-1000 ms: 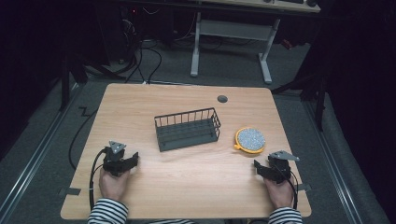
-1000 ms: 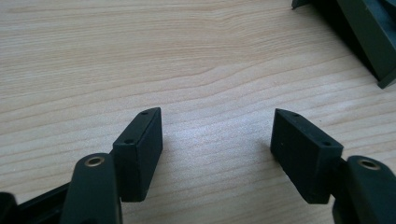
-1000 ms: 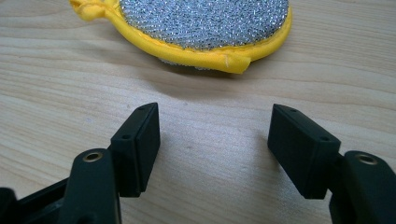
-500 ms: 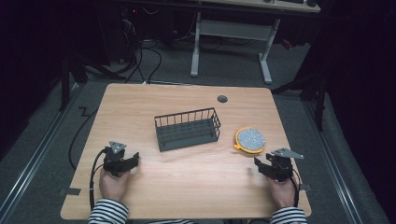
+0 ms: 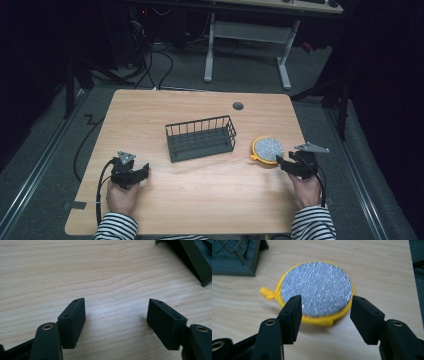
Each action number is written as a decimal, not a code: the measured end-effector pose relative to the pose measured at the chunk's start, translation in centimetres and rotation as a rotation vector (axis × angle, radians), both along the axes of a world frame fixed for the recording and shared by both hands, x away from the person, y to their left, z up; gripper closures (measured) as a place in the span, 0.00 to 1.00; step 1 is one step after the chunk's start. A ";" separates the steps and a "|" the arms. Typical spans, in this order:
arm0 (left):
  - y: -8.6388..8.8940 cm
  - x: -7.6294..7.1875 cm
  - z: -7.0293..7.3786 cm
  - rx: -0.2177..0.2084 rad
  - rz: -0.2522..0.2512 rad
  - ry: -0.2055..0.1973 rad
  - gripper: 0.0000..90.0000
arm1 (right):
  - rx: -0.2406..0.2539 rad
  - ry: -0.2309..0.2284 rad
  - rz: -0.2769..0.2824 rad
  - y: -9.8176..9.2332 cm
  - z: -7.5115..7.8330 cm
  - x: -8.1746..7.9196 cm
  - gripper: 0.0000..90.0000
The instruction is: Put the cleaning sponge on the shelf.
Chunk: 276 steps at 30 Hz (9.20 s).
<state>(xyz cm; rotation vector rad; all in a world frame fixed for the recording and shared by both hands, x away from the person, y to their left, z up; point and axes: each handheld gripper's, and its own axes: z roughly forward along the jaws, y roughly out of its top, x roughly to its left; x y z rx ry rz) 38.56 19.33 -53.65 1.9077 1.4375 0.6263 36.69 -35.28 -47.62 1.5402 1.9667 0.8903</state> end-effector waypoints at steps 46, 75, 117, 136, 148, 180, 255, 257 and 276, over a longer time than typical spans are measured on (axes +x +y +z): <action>-0.1 0.1 0.0 0.002 0.000 0.000 0.35 | 0.097 0.313 -0.011 -1.9 -1.9 9.1 0.85; -0.2 0.1 0.0 0.005 -0.018 0.000 0.35 | 0.068 0.160 0.088 -0.9 4.3 5.1 0.92; -0.3 0.1 0.0 0.003 -0.022 0.000 0.36 | 0.063 0.052 0.225 11.3 11.2 12.6 0.92; -0.3 0.1 0.0 0.004 -0.025 0.001 0.35 | 0.035 0.086 0.228 16.2 8.6 14.9 0.91; -0.3 0.1 0.0 0.004 -0.017 0.004 0.33 | -0.017 0.087 0.235 17.5 7.7 15.1 0.89; -0.3 0.1 0.0 0.003 -0.018 0.003 0.33 | 0.059 -0.014 0.220 11.3 8.6 10.3 0.63; -0.4 0.1 0.0 0.004 -0.021 0.001 0.34 | 0.099 -0.013 0.074 3.5 -2.6 -1.8 0.50; -0.4 0.1 0.0 0.004 -0.021 0.001 0.34 | 0.097 -0.008 0.068 3.7 -2.8 -1.7 0.50; -0.4 0.1 0.0 0.003 -0.020 0.001 0.34 | -0.011 0.011 0.049 4.7 -5.1 -1.3 0.49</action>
